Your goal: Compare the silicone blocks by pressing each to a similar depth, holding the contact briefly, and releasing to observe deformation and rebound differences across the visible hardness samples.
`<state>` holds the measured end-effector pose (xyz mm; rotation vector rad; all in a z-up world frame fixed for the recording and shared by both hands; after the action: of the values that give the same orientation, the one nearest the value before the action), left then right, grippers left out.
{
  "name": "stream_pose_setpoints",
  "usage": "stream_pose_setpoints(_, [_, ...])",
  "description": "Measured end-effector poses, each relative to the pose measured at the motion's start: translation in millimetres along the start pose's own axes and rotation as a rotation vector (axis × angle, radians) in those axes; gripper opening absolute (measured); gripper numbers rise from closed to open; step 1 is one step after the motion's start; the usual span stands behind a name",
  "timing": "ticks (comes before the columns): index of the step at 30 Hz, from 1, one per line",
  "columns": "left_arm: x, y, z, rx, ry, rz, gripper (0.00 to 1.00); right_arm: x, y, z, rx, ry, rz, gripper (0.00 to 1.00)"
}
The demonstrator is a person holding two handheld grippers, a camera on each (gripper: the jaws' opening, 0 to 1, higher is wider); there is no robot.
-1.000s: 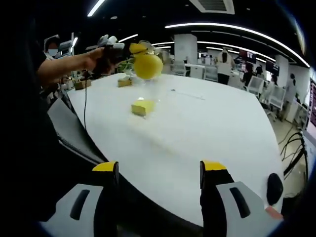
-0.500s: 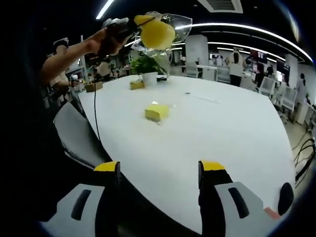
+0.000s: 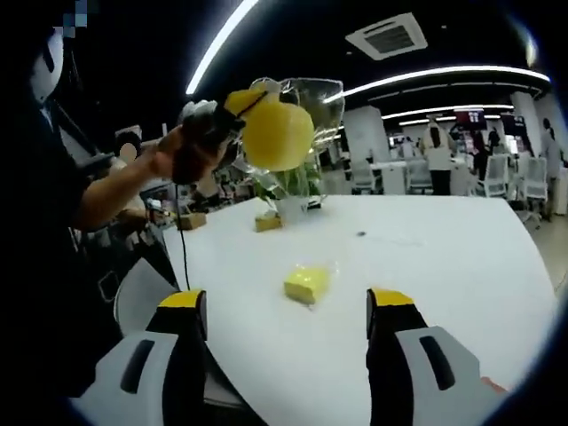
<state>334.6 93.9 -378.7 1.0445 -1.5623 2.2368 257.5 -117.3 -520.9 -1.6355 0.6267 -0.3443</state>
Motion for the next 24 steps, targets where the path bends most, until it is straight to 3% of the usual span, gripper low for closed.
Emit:
stream_pose_setpoints(5, [6.6, 1.5, 3, -0.015, 0.023, -0.013, 0.0, 7, -18.9, 8, 0.039, -0.026, 0.008, 0.67])
stream_pose_setpoints(15, [15.0, 8.7, 9, -0.038, 0.06, -0.045, 0.0, 4, -85.4, 38, 0.29, -0.193, 0.119, 0.64])
stream_pose_setpoints(22, [19.8, 15.0, 14, -0.049, 0.095, -0.073, 0.0, -3, -102.8, 57, 0.336, -0.296, 0.178, 0.53])
stream_pose_setpoints(24, [19.5, 16.3, 14, -0.046, 0.099, -0.084, 0.0, -3, -106.1, 59, 0.34, -0.295, 0.182, 0.5])
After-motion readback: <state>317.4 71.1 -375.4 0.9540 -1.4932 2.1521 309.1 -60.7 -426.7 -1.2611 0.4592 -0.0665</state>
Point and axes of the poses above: the point that each gripper's makers call its tool centre point, and the gripper's own axes: z roughly forward along the fingers, x roughly to its right, y roughly out of its underside, the point moved 8 cm from there along -z, roughly backward along the fingers, and after that the axes turned 5 degrees about -z, right-handed, at the moved point
